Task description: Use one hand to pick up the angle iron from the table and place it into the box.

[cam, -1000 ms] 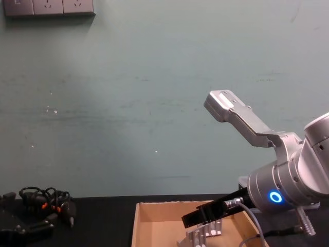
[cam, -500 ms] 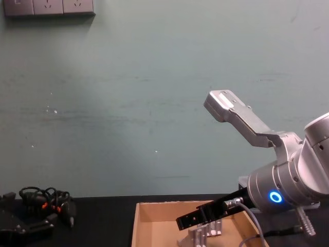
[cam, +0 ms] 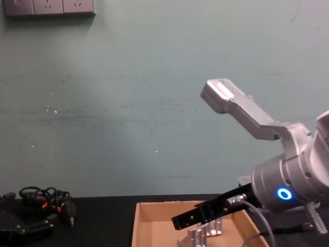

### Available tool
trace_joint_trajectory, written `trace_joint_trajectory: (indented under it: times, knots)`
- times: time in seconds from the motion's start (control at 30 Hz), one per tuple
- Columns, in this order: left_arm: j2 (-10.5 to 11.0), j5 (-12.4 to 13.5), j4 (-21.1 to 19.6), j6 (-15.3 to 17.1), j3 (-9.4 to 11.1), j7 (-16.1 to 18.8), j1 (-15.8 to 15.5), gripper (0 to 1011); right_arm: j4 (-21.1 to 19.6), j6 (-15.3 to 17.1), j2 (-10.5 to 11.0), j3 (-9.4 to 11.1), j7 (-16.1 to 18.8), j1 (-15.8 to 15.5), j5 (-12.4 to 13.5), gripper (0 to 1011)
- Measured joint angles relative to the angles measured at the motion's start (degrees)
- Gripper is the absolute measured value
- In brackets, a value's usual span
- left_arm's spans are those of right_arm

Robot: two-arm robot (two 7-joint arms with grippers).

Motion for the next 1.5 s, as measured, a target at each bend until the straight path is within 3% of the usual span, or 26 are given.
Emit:
trace_joint_trajectory:
  times: [0.03, 0.23, 0.27, 0.43, 0.67, 0.8, 1.0, 1.5]
  knots:
    - [0.00, 0.00, 0.00, 0.00, 0.00, 0.00, 0.00, 1000, 0.00, 0.00, 0.00, 0.00, 0.00, 0.00, 0.00, 1000]
    - [0.00, 0.00, 0.00, 0.00, 0.00, 0.00, 0.00, 1000, -12.45, 3.46, 4.24, 0.30, 3.05, -6.14, 1.78, 1000]
    - [0.00, 0.00, 0.00, 0.00, 0.00, 0.00, 0.00, 1000, -12.45, 3.46, 4.24, 0.30, 3.05, -6.14, 1.78, 1000]
    - [0.00, 0.00, 0.00, 0.00, 0.00, 0.00, 0.00, 1000, -22.44, 5.31, 8.66, 1.52, 6.10, -11.76, 4.86, 1000]
    - [0.00, 0.00, 0.00, 0.00, 0.00, 0.00, 0.00, 1000, -27.79, 7.22, 13.51, 1.13, 10.77, -15.10, 8.11, 1000]
    - [0.00, 0.00, 0.00, 0.00, 0.00, 0.00, 0.00, 1000, -27.99, 7.84, 15.59, -0.72, 13.24, -14.61, 8.97, 1000]
    - [0.00, 0.00, 0.00, -0.01, 0.00, 0.00, 0.00, 1000, -25.24, 7.80, 16.75, -3.82, 15.12, -12.25, 9.25, 1000]
    - [0.00, 0.00, 0.00, 0.00, 0.00, 0.00, 0.00, 1000, -16.88, 5.38, 15.72, -9.32, 15.91, -6.18, 9.08, 1000]
